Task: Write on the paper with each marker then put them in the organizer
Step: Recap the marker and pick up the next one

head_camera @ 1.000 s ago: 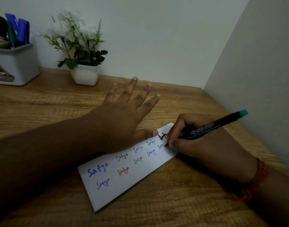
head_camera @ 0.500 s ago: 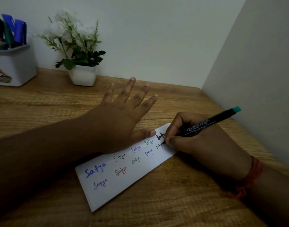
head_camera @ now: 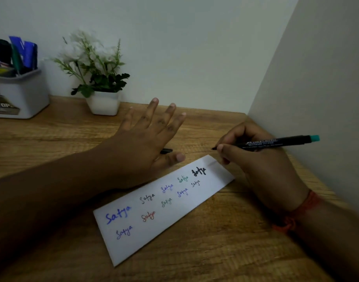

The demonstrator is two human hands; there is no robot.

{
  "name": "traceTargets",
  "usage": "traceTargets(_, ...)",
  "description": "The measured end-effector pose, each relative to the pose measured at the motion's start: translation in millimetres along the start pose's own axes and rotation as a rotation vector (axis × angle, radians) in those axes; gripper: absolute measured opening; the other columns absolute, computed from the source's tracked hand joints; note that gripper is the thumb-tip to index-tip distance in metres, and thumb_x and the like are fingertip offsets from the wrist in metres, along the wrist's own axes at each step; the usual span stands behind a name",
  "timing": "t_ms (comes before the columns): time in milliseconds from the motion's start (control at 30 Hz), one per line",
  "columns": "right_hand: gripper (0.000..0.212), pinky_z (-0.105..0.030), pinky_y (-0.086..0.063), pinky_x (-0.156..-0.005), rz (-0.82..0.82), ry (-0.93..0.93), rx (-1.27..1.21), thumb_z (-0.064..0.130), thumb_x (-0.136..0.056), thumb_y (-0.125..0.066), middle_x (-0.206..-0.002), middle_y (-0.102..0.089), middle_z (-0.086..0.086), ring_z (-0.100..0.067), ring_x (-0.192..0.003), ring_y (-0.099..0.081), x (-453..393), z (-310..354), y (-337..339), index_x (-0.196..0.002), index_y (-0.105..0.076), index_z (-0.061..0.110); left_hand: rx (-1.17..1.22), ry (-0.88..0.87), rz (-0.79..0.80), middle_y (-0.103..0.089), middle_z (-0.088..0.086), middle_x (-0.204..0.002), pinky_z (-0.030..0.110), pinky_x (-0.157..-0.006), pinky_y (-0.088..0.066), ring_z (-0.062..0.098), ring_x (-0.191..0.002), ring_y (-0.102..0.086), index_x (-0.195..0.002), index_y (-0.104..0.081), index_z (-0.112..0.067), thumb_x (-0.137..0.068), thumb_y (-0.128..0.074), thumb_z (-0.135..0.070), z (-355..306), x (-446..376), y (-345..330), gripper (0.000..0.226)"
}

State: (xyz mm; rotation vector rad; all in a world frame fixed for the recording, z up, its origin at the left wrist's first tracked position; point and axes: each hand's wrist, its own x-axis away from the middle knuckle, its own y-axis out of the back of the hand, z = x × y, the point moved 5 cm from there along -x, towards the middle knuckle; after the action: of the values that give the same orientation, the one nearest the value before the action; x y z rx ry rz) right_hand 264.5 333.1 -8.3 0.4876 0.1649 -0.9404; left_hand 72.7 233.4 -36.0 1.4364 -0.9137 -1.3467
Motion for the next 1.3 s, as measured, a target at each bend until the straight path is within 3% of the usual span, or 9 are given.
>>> traceTargets(200, 0.011, -0.036, -0.059, -0.077, 0.001, 0.012, -0.002, 0.008, -0.083, -0.075, -0.089, -0.075, -0.003, -0.019, -0.081, -0.071, -1, 3, 2, -0.081, -0.067, 0.015, -0.059, 0.044, 0.062, 0.030, -0.011, -0.158, 0.059, -0.117, 0.008, 0.017, -0.141, 0.037, -0.145, 0.028, -0.042, -0.077, 0.006, -0.080, 19, 0, -2, 0.081)
traceTargets(333, 0.011, -0.038, -0.058, -0.085, 0.041, -0.004, 0.054, 0.014, -0.082, -0.078, -0.093, -0.074, 0.004, -0.011, -0.088, -0.071, 1, 3, 0, -0.085, -0.070, 0.021, -0.003, 0.019, 0.110, 0.016, -0.015, -0.161, 0.057, -0.117, 0.011, 0.011, -0.144, 0.031, -0.151, 0.010, -0.044, -0.076, -0.004, -0.079, 21, 1, -2, 0.084)
traceTargets(467, 0.009, -0.026, -0.054, -0.082, 0.120, -0.007, 0.104, 0.022, -0.084, -0.076, -0.096, -0.074, 0.010, -0.002, -0.090, -0.068, 3, 4, -3, -0.090, -0.073, 0.028, 0.083, -0.014, 0.071, -0.022, -0.020, -0.159, 0.055, -0.119, 0.009, 0.006, -0.149, -0.001, -0.146, -0.036, -0.042, -0.085, -0.024, -0.067, 16, 2, 5, 0.067)
traceTargets(567, 0.012, -0.031, -0.054, -0.090, 0.140, -0.018, 0.130, 0.027, -0.086, -0.075, -0.103, -0.073, 0.014, 0.001, -0.097, -0.067, 5, 3, -4, -0.096, -0.075, 0.034, 0.132, -0.033, 0.006, -0.053, -0.023, -0.129, 0.054, -0.119, 0.000, 0.004, -0.135, -0.035, -0.119, -0.061, -0.044, -0.090, -0.038, -0.054, 15, 1, 7, 0.039)
traceTargets(733, 0.014, -0.026, -0.052, -0.091, 0.199, -0.006, 0.112, 0.025, -0.088, -0.072, -0.104, -0.074, 0.019, 0.004, -0.100, -0.066, 6, 8, -8, -0.096, -0.076, 0.034, 0.215, -0.054, -0.079, -0.053, -0.021, -0.102, 0.046, -0.113, -0.024, 0.000, -0.103, -0.043, -0.110, -0.064, -0.041, -0.095, -0.056, -0.037, 14, -1, 7, 0.017)
traceTargets(833, 0.013, -0.019, -0.057, -0.081, 0.194, 0.013, -0.001, 0.016, -0.087, -0.071, -0.096, -0.077, 0.008, -0.004, -0.093, -0.072, 7, 13, -7, -0.092, -0.077, 0.027, 0.318, -0.080, -0.134, -0.057, -0.021, -0.101, 0.028, -0.090, -0.041, -0.001, -0.097, -0.049, -0.110, -0.066, -0.035, -0.095, -0.059, -0.027, 8, -2, 15, 0.018)
traceTargets(967, 0.012, -0.018, -0.058, -0.079, 0.175, 0.048, -0.098, 0.007, -0.087, -0.071, -0.091, -0.077, 0.000, -0.010, -0.086, -0.074, 9, 17, -5, -0.091, -0.075, 0.018, 0.351, -0.106, -0.188, -0.062, -0.017, -0.103, 0.017, -0.076, -0.041, -0.001, -0.093, -0.052, -0.111, -0.066, -0.030, -0.096, -0.054, -0.026, 0, 0, 22, 0.020)
traceTargets(1167, 0.010, -0.022, -0.059, -0.079, 0.195, 0.048, -0.119, 0.009, -0.084, -0.073, -0.092, -0.077, -0.002, -0.014, -0.086, -0.075, 10, 18, -8, -0.089, -0.075, 0.018, 0.305, -0.178, -0.230, -0.062, -0.013, -0.102, 0.030, -0.075, -0.048, 0.003, -0.093, -0.054, -0.111, -0.065, -0.029, -0.095, -0.040, -0.039, -14, 4, 30, 0.032)
traceTargets(1300, 0.013, -0.022, -0.059, -0.079, 0.216, 0.043, -0.107, 0.009, -0.085, -0.074, -0.093, -0.077, 0.000, -0.013, -0.086, -0.075, 10, 18, -10, -0.087, -0.075, 0.021, 0.253, -0.230, -0.254, -0.061, -0.013, -0.099, 0.027, -0.078, -0.044, 0.004, -0.093, -0.052, -0.109, -0.065, -0.028, -0.095, -0.039, -0.039, -19, 5, 33, 0.032)
